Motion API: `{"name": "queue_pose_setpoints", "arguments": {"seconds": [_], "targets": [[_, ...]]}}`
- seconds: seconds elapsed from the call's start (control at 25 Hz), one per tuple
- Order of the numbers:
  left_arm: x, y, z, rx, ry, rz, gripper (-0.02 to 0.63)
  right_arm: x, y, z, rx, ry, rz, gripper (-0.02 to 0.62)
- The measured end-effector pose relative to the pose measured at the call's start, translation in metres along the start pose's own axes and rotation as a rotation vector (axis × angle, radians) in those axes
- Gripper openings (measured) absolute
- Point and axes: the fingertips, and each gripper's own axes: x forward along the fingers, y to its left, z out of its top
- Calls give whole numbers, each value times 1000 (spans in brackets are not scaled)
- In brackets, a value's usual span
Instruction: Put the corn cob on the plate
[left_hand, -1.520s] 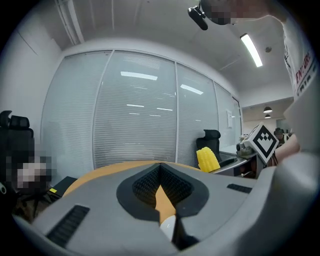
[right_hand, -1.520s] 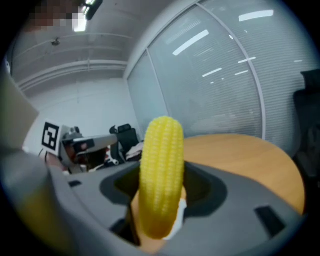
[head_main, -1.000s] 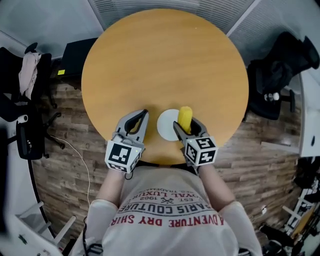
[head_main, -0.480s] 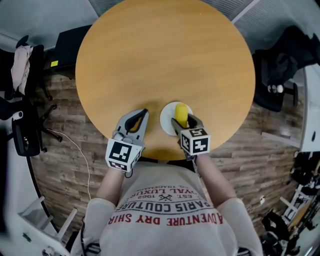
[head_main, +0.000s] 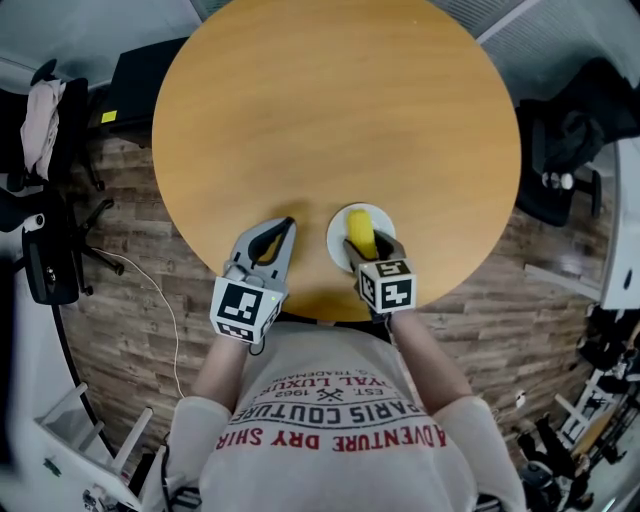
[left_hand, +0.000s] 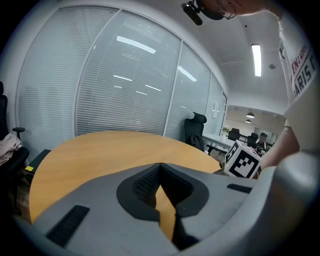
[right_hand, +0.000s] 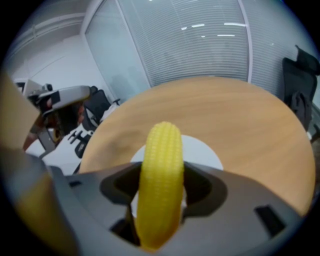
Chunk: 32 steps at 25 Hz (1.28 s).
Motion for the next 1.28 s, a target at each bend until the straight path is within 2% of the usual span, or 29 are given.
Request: {"name": "queue_pose_setpoints", "arguments": {"seconds": [0.24, 0.48, 0.84, 0.88, 0.92, 0.96, 1.0, 1.28], "targets": [[-5, 11, -4, -11, 4, 35, 32, 7, -7, 1, 7, 15, -45, 270], [-10, 15, -4, -12, 4, 52, 32, 6, -5, 5, 17, -10, -52, 272], [-14, -2, 5, -4, -4, 78, 32, -44, -2, 37, -1, -173, -59, 265], [-14, -5, 8, -2, -9, 82, 32, -51, -3, 42, -3, -193, -57, 231], [-14, -9, 11, 1, -16, 85, 32, -59, -6, 46, -4, -214, -57, 145], [-14, -13, 14, 5, -23, 87, 32, -66, -8, 51, -8, -236, -57, 86], [-14, -17, 18, 9, -29, 89, 32, -72, -10, 56, -16, -258, -55, 58], [-13, -44, 55, 36, -96, 108, 33, -126, -15, 103, -166, -439, -21, 29]]}}
